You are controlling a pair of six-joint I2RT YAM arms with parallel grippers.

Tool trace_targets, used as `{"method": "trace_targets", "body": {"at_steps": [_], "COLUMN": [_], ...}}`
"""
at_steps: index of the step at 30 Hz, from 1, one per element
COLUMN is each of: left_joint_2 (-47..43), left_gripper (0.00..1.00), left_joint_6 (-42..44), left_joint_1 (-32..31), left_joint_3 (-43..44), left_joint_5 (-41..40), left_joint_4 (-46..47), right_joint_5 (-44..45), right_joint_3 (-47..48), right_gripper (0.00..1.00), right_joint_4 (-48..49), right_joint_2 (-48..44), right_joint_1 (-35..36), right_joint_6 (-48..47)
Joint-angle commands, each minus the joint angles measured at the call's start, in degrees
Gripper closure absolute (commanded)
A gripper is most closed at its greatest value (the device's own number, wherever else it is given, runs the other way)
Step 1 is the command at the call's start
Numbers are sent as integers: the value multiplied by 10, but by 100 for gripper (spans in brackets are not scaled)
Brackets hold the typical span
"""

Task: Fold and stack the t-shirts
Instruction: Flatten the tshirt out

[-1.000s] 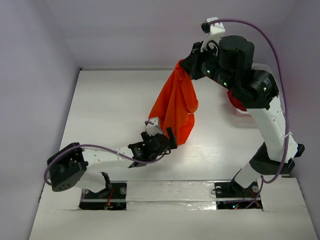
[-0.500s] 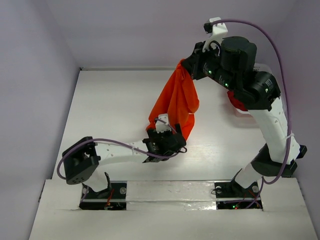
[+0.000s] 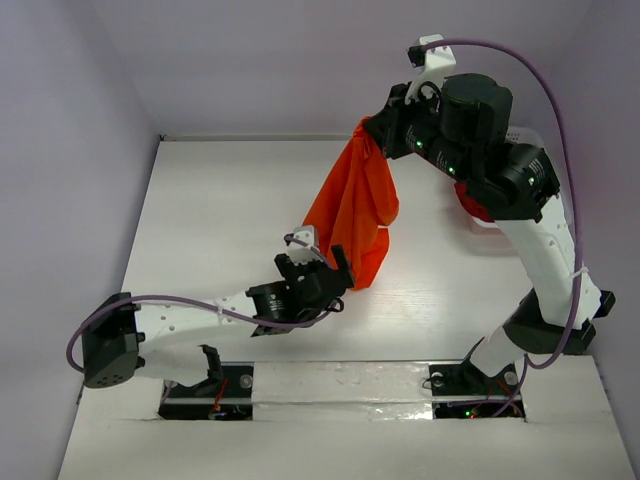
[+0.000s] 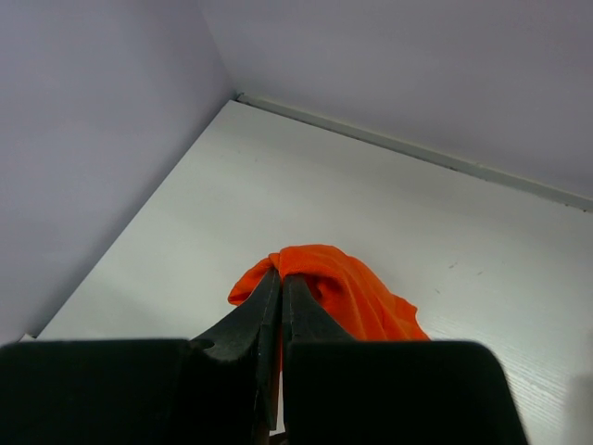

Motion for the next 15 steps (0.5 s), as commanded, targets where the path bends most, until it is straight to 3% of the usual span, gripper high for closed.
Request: {"method": "trace_targets", "body": {"at_steps": [1,5,8,14,15], "left_joint_2": [14,27,40,145,152], "left_gripper": [1,1,10,11,8], "left_joint_6": [22,53,104,110,112], "left_joint_1": [1,1,1,1,1], "left_joint_3": [22,28,-2,19,18], "left_joint_5": [-41,-14,27,62,70], "left_joint_4": [-12,0,81,113,122], "right_joint_5": [8,17,13,13,13], "right_joint_3": [6,9,9,15,14], "right_gripper": [100,100,100,100,100], "right_joint_4": [52,54,54,50,51], "right_joint_2": [-20,-20,-19,-12,-13], "right_joint_1": [6,6,6,6,6], "right_joint_6": [-9,-11,-10,-8,-8]}}
